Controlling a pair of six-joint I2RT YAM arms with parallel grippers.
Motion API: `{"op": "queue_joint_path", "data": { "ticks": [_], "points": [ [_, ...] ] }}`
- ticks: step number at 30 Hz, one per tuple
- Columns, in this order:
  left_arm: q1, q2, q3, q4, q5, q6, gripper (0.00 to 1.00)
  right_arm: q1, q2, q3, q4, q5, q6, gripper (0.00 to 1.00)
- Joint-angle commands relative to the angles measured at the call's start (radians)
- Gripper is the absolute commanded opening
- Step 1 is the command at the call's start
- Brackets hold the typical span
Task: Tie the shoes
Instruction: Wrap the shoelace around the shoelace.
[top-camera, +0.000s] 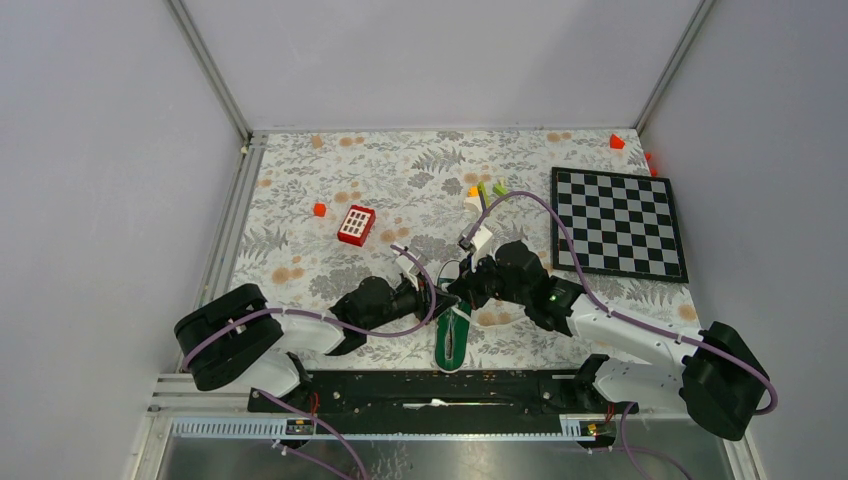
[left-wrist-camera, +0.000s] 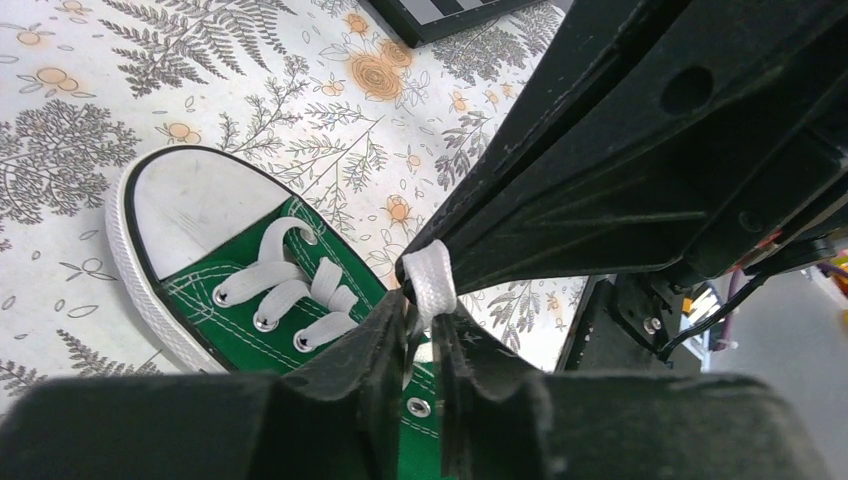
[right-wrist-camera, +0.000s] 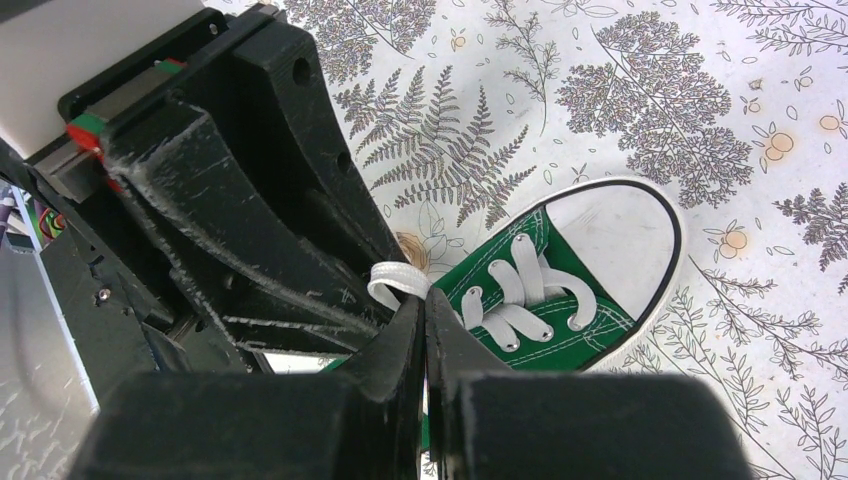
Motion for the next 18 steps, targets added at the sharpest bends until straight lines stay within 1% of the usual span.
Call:
{"op": "queue_joint_path", "data": {
  "ticks": [1,8,13,18],
  "points": [
    [-0.002,0.005,0.007,0.053,0.02,0.002,0.21,-0.003,-0.024,0.023,0.036,0.001,0.009,0.0],
    [-0.002,0.006,-0.014,0.073,0.013,0.006,0.18,-0.003,-0.02,0.024,0.038,0.002,0.009,0.0],
    [-0.002,0.022,-0.016,0.083,0.022,-0.002,0.22,-0.004,-0.014,0.027,0.039,-0.003,0.01,0.0],
    [-0.002,0.032,-0.017,0.094,0.032,-0.004,0.2,-0.003,-0.012,0.026,0.039,-0.003,0.013,0.0]
  ]
}}
